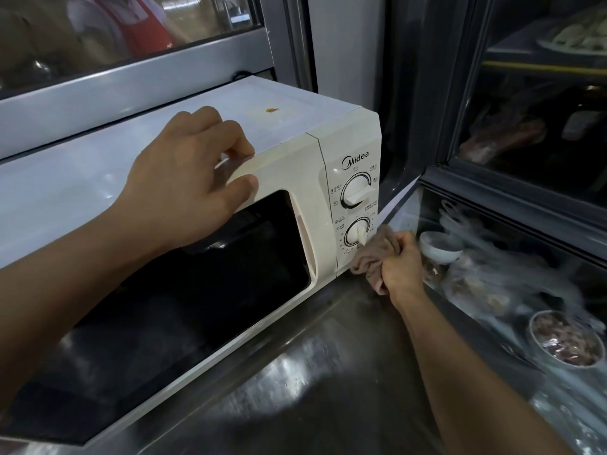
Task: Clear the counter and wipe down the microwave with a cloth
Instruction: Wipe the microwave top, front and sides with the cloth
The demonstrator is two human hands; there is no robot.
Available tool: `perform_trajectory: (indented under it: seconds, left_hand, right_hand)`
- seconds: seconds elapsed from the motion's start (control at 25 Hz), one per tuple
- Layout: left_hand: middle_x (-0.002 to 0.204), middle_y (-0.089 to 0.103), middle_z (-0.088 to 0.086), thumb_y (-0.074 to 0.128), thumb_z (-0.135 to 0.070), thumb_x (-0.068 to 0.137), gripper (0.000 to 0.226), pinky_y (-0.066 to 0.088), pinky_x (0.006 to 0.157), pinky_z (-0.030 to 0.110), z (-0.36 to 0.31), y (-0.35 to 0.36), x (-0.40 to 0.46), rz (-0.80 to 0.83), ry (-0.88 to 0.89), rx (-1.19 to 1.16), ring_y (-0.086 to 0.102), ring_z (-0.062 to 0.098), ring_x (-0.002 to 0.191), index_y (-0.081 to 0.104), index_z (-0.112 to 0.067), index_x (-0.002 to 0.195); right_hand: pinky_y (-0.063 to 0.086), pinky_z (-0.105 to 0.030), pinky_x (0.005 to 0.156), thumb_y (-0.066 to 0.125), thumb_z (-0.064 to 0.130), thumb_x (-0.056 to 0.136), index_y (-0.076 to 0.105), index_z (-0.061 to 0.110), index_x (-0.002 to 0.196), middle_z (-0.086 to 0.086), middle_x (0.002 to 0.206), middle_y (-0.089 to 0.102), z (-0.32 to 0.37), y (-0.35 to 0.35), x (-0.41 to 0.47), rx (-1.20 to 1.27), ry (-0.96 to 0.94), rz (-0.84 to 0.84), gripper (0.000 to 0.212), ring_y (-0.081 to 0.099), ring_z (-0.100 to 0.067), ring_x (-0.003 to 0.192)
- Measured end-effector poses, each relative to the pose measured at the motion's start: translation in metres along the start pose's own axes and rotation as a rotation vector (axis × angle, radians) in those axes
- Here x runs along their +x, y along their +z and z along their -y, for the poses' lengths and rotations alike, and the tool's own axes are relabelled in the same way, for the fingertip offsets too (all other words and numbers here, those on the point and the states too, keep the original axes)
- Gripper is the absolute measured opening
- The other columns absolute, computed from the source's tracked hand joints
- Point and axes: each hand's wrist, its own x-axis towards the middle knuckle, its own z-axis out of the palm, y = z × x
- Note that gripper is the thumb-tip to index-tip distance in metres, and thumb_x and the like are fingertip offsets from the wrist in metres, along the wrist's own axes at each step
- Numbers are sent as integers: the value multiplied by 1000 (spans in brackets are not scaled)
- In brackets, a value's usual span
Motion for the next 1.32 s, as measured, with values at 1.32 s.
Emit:
perform_trajectory:
  seconds: [1.32]
  left_hand:
    - [96, 46, -4, 49, -41, 74, 44, 39, 79, 35, 0, 0, 0, -7, 8, 7, 47, 22, 98, 61, -15, 107]
  right_hand:
    - [52, -59, 83, 38, 10, 98, 31, 14, 113, -26, 114, 56, -10, 53, -52, 254, 185, -110, 17, 62, -42, 98]
